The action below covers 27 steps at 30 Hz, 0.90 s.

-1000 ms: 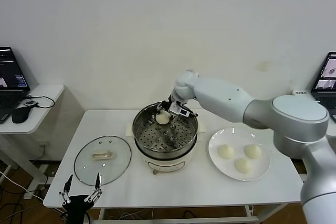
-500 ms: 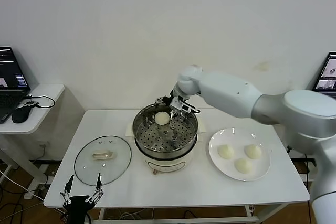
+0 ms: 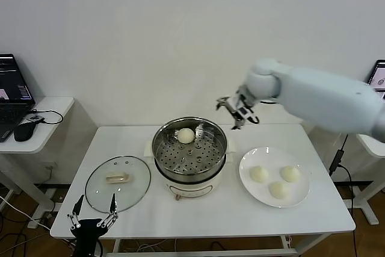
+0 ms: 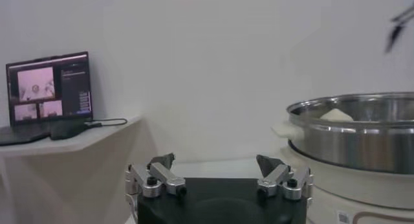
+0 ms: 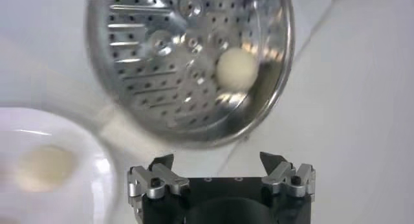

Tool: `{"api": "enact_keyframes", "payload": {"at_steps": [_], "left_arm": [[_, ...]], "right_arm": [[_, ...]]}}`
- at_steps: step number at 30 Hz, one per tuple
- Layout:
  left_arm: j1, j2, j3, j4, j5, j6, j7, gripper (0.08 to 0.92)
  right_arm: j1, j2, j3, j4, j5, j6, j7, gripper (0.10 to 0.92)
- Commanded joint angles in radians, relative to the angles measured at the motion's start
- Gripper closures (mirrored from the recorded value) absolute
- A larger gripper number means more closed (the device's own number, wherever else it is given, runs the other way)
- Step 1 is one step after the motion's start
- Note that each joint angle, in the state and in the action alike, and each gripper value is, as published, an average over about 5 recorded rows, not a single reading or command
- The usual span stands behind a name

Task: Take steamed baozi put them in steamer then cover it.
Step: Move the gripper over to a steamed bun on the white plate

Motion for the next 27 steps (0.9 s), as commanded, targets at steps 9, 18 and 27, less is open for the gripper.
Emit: {"api": "enact_keyframes", "payload": {"at_steps": [9,18,27], "left_arm": [[-0.001,0.005,-0.012,-0.003,0.005,0.02,0.002,0.177],[-0.002,-0.002,-0.025,0.015,0.005,0.02,0.002,0.177],[-0.009,-0.004,-0.03,0.035,0.004,0.021,0.003,0.177]], "right_arm": [[-0.276,-0.297,0.108,0.143,-0.039,-0.168,-0.015,0.203],[-0.473,-0.192,0.263,0.0,-0.102,-0.169,-0.01,0.203],[-0.592,-0.074,0.346,-0.142,-0.164,-0.119,-0.014,0.203]]}}
